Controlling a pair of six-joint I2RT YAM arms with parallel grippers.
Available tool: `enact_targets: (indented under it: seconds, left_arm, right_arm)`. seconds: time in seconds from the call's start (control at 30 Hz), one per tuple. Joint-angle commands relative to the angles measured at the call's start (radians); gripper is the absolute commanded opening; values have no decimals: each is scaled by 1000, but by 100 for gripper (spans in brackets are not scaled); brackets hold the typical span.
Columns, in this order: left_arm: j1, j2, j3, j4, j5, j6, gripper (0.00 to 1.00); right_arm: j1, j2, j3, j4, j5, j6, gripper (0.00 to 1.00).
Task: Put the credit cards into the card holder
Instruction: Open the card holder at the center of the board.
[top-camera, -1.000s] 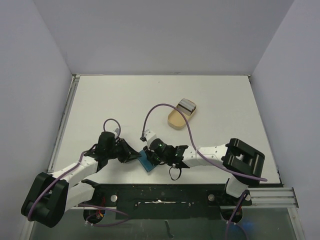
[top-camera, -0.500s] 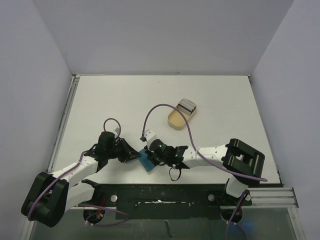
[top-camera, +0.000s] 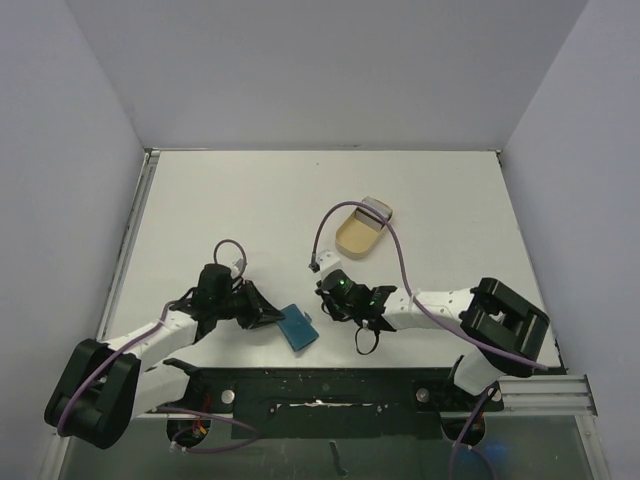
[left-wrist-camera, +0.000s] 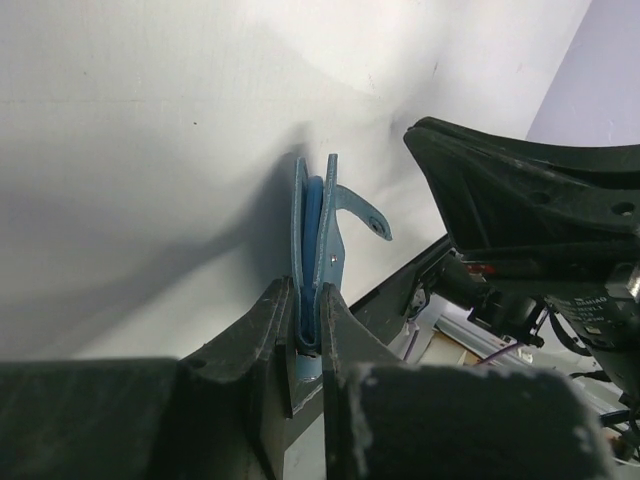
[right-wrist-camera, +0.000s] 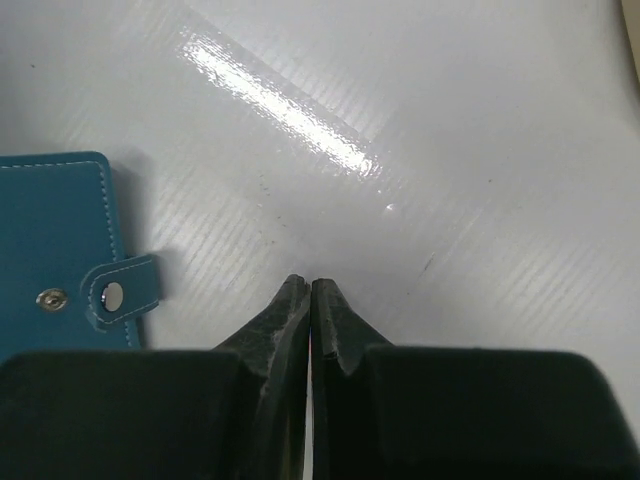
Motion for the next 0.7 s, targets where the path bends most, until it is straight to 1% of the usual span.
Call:
enact_targets:
  seconds: [0.0, 0.1, 0.13, 0.2, 0.27, 0.37, 0.47, 0.5, 0.67]
  left_arm:
    - [-2, 24, 48, 57, 45, 16, 5]
    - [-2, 56, 84, 63, 40, 38, 5]
    - [-2, 69, 95, 62, 42, 44, 3]
    - [-2, 104, 114, 64, 52, 59, 2]
    - [-3, 131, 127, 66, 65, 65, 1]
    - [-3, 145, 130, 74, 70, 66, 0]
    - [-3, 144, 132, 75, 72, 66, 0]
    - [-3, 143, 131, 75, 72, 66, 0]
    - [-3, 137, 117, 76, 77, 66, 0]
  right_arm:
    - [8, -93, 10, 26, -46, 1, 0]
    - [7, -150, 3, 36, -83, 35, 0]
    - [6, -168, -5, 52, -105, 39, 2]
    - [12, -195, -23, 96, -157, 37, 16]
    - [18, -197, -25, 121, -198, 40, 26]
    - [37, -161, 3, 105, -209, 43, 36]
    - [51, -116, 27, 87, -187, 44, 44]
    - [51, -104, 34, 71, -166, 47, 46]
    - [50, -65, 53, 44, -113, 28, 47]
